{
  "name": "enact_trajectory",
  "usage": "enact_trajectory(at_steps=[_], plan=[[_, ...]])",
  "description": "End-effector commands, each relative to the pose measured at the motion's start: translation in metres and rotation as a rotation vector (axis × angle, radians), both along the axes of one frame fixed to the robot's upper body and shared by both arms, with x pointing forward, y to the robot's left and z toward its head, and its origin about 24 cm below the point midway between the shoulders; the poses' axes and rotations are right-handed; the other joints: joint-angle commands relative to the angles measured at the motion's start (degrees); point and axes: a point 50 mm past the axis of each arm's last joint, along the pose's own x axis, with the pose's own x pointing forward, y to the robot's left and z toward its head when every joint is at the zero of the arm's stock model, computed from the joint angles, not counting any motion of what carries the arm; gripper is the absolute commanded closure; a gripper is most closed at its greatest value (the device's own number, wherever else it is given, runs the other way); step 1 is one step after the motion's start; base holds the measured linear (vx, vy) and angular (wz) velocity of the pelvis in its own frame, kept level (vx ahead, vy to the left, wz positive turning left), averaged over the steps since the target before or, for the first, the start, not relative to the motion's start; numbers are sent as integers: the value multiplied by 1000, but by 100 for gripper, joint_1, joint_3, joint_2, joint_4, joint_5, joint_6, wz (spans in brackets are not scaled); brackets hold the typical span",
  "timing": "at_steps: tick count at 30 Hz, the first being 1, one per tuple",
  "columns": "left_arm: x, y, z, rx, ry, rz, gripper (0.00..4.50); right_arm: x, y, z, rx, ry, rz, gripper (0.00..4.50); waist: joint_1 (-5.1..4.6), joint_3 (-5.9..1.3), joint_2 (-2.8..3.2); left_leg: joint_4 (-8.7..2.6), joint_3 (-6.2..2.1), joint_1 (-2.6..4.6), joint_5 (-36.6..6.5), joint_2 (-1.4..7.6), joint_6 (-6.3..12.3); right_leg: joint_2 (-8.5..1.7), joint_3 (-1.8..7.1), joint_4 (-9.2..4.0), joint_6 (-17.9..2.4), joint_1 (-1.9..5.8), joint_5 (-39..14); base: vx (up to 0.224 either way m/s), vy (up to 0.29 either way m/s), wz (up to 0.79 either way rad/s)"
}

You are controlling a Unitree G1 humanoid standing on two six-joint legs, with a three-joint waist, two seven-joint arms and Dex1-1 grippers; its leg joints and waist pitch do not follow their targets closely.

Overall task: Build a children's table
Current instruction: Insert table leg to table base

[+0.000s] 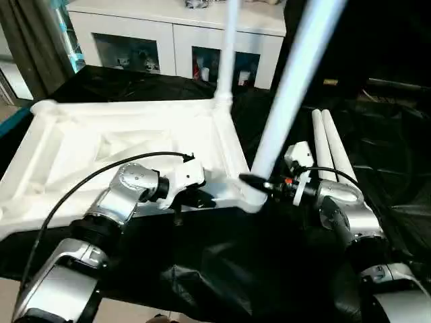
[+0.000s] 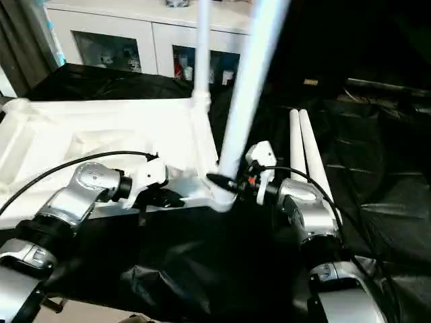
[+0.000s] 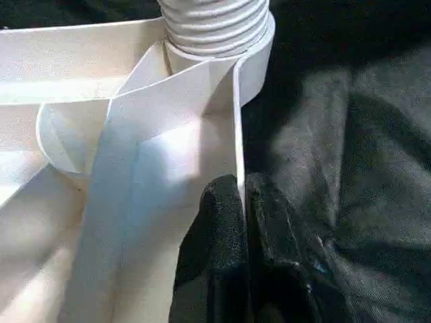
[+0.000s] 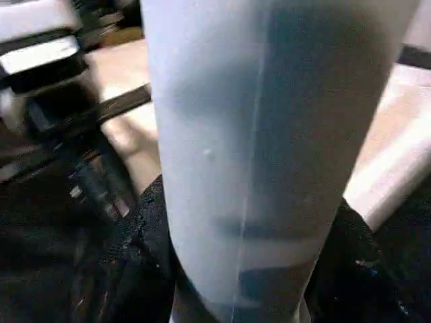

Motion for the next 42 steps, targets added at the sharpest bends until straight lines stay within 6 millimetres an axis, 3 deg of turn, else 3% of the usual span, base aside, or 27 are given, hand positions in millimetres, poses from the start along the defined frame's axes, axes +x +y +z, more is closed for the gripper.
enact_trajectory(at_steps=[1,8,12,14,15,16,20,23,25,28,36,42], plan=[[1,-5,11,10,-42,-88,450,-13,0,-27,-93,119,80,259,29,-326,7,-424,-186,138,-814,469,375,-508,256,-413,-1781,181,155,0,0,0],[1,-3,14,26,-47,-125,450,-20,2,-32,-92,123,150,259,34,-331,-9,-427,-180,150,-732,476,356,-512,261,-384,-1856,181,422,0,0,0],[4,-3,15,22,-60,-107,450,-19,3,-33,-78,116,125,259,36,-321,-15,-437,-182,148,-838,477,320,-525,266,-406,-1861,178,271,0,0,0],[7,-4,15,16,-73,-82,450,-12,2,-31,-24,109,26,259,34,-315,32,-451,-190,159,-956,480,242,-523,271,-417,-1864,166,175,0,0,0],[7,-4,15,16,-73,-82,450,-12,2,-31,-24,109,26,259,29,-308,23,-467,-192,164,-1078,483,183,-528,276,-434,-1864,162,48,0,0,0],[7,-5,14,7,-74,-67,450,-7,-1,-28,43,108,-56,259,34,-301,61,-483,-205,173,-1210,486,107,-539,278,-449,-1844,160,-130,0,0,0],[7,-6,13,-7,-71,-50,450,-8,-7,-27,133,117,-140,259,16,-288,61,-528,-219,191,-1551,499,-86,-545,294,-502,-1737,140,-527,0,0,0],[7,-6,12,-13,-69,-44,450,-11,-9,-30,160,124,-172,259,25,-298,59,-527,-214,189,-1473,496,-70,-540,294,-492,-1727,141,-361,0,0,0],[7,-7,10,-14,-68,-36,450,-19,-9,-37,172,124,-193,259,34,-296,103,-524,-212,173,-1361,490,-27,-537,292,-477,-1740,144,-128,0,0,0],[8,-7,9,-8,-69,-28,450,-24,-9,-41,190,127,-212,259,61,-303,96,-525,-209,182,-1307,489,13,-536,288,-474,-1738,148,11,0,0,0],[12,-5,11,7,-82,-8,450,-43,-6,-51,157,123,-217,259,127,-297,146,-548,-209,198,-1363,485,-10,-542,293,-518,-1640,142,-52,0,0,0],[11,-8,11,5,-85,-32,450,-39,4,-51,53,114,-143,259,110,-280,146,-564,-217,183,-1408,484,-31,-547,295,-541,-1586,142,-305,0,0,0]])
